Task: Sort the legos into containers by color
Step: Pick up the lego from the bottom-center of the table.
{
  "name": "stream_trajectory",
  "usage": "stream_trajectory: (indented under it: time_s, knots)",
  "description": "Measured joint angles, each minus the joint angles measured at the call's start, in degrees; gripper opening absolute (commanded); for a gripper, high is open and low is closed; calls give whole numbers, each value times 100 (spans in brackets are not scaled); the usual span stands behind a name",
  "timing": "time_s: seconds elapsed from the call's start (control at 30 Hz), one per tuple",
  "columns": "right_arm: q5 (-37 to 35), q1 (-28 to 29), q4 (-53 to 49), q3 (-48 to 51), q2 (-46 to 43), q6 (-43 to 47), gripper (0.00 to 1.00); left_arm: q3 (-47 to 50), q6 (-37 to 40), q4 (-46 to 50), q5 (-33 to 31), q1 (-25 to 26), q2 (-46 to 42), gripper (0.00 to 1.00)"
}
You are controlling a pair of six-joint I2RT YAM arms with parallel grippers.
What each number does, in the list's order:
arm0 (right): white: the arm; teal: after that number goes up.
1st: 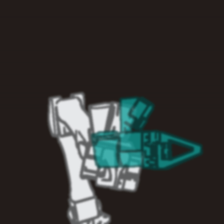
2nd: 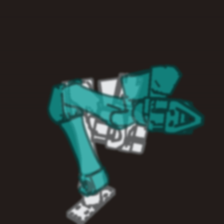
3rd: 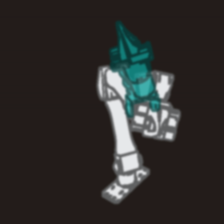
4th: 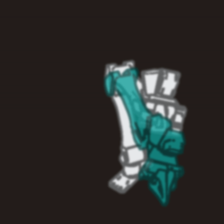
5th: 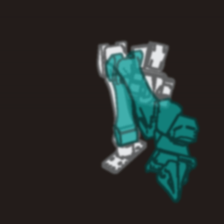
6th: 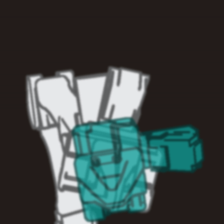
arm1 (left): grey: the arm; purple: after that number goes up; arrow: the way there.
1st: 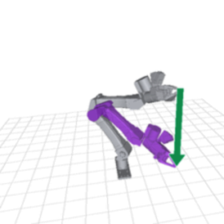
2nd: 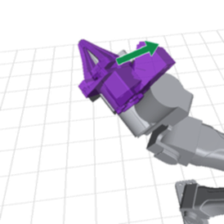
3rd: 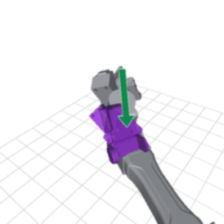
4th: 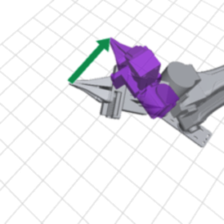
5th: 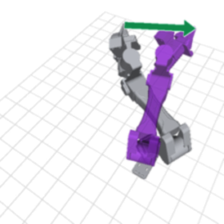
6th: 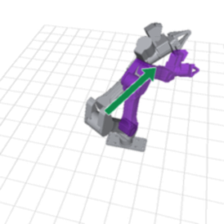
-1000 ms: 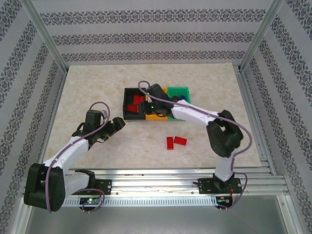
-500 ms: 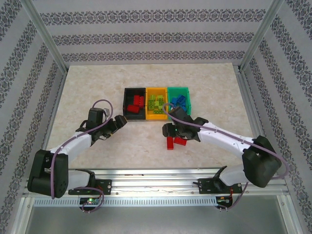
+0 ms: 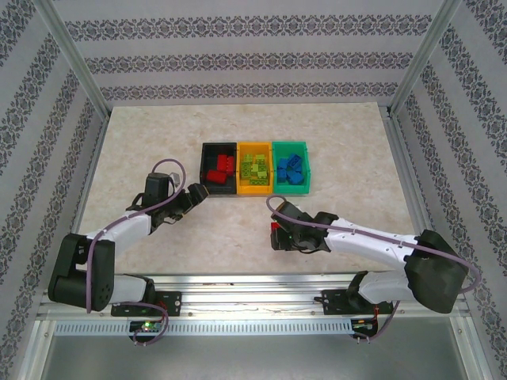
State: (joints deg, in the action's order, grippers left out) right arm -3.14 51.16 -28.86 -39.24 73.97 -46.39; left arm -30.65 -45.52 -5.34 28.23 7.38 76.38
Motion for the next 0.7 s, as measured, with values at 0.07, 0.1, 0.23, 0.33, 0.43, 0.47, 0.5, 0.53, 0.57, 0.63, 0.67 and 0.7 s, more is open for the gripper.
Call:
stream_trajectory:
  time_s: [0.07,0.1,0.23,0.33,0.43,0.47,0.5,0.53,0.57,0.63,0.67,0.7]
  knots:
    - [-55,0,33,-2,96,-22,53,0,-2,-15,31,0,46,87]
    - [-70,0,39,-24,179,-24,53,0,-11,-20,33,0,52,87]
    - [-85,0,107,-256,603,-17,53,0,-17,-31,31,0,52,87]
    - [-114,0,168,-494,911,4,53,0,-13,-24,24,0,37,87]
    - [-116,2,240,-629,1141,28,53,0,2,-2,4,0,-46,87]
    - [-116,2,264,-647,1191,31,53,0,9,2,2,0,-92,87]
    - [-116,0,293,-651,1235,31,53,0,11,2,0,0,-133,87]
    - [-116,2,304,-658,1276,35,52,0,11,2,0,0,-162,87]
    - [-114,0,306,-675,1327,46,52,0,13,2,0,0,-177,87]
    - [-114,2,328,-732,1480,70,51,0,13,13,0,0,-181,87]
    - [-114,2,356,-756,1569,79,49,0,13,15,0,0,-181,87]
    - [-114,2,411,-765,1646,107,47,0,13,15,0,0,-181,87]
